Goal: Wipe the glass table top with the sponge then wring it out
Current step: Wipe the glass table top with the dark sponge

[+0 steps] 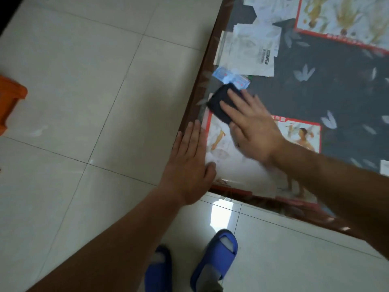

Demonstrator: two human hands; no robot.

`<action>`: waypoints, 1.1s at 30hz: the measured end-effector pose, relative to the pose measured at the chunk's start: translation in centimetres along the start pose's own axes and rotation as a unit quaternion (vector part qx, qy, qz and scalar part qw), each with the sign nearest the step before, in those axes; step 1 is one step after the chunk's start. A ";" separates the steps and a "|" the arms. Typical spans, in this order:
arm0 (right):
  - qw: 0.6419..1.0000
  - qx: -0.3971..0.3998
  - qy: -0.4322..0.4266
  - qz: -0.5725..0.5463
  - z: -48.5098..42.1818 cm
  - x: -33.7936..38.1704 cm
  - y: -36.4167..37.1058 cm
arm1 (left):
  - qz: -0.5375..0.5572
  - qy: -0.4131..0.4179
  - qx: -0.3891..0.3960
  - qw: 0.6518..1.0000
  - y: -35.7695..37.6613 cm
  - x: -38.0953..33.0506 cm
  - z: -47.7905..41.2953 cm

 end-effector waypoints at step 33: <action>0.999 0.022 0.009 0.029 6.5 10.6 4.4 | 0.203 -0.099 -0.119 0.967 -2.3 2.4 0.8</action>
Point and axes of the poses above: each hand's wrist, its own z-axis away from the middle knuckle, its own y-axis out of the palm, x = y × z, the point moved 3 cm from there along -z, towards the middle knuckle, and after that the axes turned 12 degrees about -y, right-handed, at the moved point
